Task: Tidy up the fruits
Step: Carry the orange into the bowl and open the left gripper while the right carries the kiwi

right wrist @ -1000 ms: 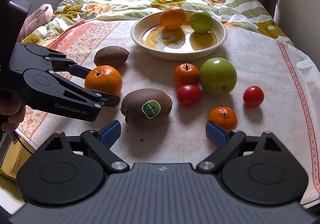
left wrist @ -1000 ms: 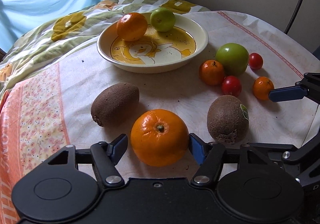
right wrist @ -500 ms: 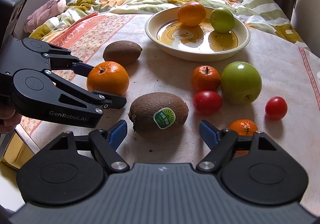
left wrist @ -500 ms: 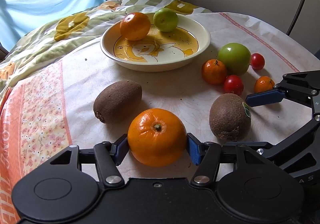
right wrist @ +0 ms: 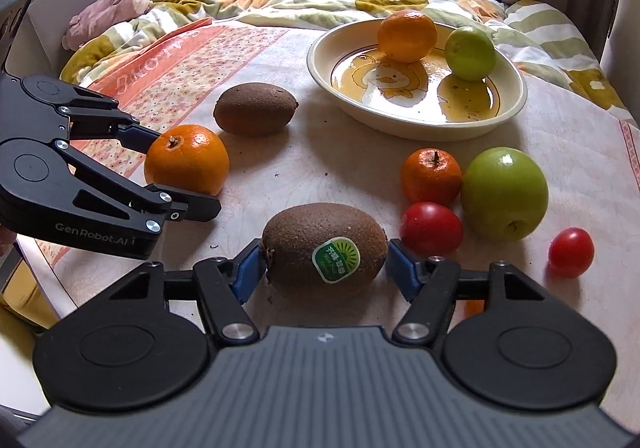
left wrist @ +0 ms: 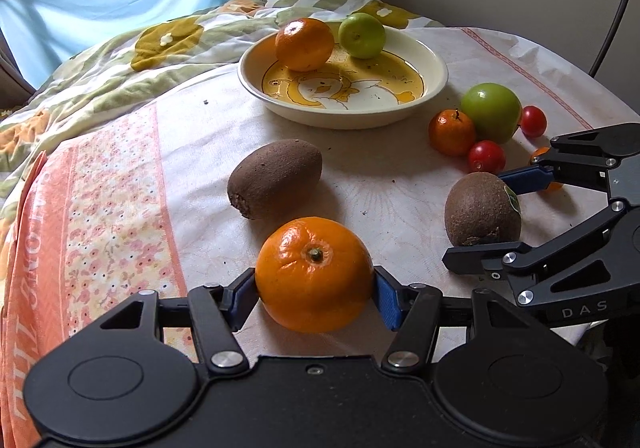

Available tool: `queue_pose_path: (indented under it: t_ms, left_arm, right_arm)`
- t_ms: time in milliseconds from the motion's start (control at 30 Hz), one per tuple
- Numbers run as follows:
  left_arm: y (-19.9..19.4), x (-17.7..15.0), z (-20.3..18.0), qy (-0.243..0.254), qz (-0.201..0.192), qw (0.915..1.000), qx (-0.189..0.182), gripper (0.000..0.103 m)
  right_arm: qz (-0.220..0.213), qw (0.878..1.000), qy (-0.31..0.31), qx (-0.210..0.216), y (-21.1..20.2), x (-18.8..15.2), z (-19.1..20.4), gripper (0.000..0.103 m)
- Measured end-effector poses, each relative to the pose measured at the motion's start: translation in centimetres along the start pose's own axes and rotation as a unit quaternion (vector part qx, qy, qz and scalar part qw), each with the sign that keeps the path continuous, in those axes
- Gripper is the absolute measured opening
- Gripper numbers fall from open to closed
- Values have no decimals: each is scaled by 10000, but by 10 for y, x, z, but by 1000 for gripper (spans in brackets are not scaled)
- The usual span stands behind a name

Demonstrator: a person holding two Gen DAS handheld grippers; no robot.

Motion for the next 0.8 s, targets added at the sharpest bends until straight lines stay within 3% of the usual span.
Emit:
queue_pose_path:
  t_ms: [467, 800]
  left_arm:
    - [-17, 3, 14, -169, -194, 9996, 77, 64]
    - [-55, 29, 24, -286, -583, 9978, 112, 64]
  right_arm:
    - [-165, 9997, 161, -31, -9, 9, 7, 79]
    - [-396, 9981, 422, -229, -45, 36, 8, 79]
Point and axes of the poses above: each gripper's, at about its wrist camera, not at the fingertips, and y roughly the way its jaws point, z to its left, x to its top, the point moved 6 cm from there along y, roughly the way its jaws point, and after that the axes turned 6 degrees about -z, right-handed, at the moved point
